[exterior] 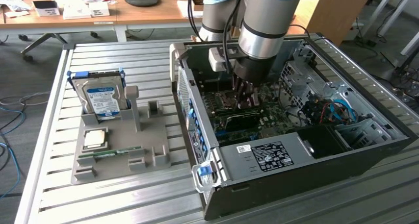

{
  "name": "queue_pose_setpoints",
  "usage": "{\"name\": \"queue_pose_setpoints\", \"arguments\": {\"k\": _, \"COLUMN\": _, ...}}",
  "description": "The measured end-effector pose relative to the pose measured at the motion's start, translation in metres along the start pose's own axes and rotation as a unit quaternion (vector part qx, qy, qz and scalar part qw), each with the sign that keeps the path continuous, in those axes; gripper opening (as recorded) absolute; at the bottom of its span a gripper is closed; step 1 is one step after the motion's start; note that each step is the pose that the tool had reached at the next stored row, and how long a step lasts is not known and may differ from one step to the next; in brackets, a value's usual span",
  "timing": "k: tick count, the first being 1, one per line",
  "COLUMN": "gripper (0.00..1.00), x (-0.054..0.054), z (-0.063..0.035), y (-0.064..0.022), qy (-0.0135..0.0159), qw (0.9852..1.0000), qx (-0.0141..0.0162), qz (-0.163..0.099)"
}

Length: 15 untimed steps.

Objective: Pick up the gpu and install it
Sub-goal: 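Press down on the gpu until it lock into place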

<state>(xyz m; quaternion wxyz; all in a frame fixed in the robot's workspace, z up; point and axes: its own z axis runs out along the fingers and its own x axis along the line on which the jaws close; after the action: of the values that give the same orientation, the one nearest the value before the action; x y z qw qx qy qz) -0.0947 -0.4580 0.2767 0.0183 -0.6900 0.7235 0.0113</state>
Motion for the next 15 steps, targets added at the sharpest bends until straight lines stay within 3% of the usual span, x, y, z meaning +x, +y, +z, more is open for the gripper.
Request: {"name": "queue_pose_setpoints", "arguments": {"k": 15, "gripper": 0.11, "x": -0.0017, "z": 0.0067, "y": -0.0001, "qy": 0.0, "qw": 1.0, "qx": 0.0, "qz": 0.0}}
